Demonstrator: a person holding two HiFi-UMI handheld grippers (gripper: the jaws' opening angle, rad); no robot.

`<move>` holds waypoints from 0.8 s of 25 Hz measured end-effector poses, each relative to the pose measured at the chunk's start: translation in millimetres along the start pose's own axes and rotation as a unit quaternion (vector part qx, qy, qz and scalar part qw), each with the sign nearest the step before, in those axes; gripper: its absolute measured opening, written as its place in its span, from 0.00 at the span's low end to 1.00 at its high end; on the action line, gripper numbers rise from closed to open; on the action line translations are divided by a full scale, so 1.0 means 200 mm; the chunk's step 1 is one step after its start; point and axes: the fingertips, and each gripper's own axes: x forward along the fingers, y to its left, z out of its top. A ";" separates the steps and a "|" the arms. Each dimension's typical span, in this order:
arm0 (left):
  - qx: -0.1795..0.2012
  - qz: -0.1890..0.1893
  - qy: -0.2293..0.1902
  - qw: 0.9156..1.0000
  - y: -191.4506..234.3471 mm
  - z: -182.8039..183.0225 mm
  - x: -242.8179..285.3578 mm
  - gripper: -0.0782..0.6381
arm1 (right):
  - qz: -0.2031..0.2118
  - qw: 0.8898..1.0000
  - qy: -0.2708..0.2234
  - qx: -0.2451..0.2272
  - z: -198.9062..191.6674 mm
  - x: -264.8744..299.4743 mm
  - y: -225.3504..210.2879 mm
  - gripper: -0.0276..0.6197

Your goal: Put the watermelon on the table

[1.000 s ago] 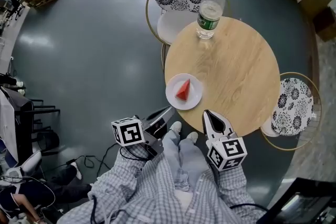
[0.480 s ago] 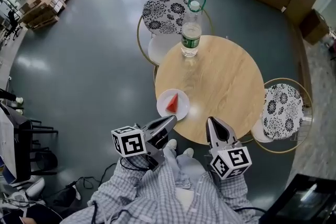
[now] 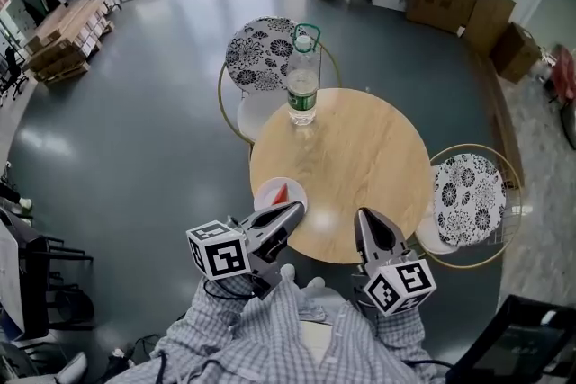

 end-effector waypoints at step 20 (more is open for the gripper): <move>0.038 -0.059 0.023 0.997 -0.21 0.03 0.14 0.12 | 0.002 0.998 -0.062 0.019 0.20 -0.07 0.01 0.05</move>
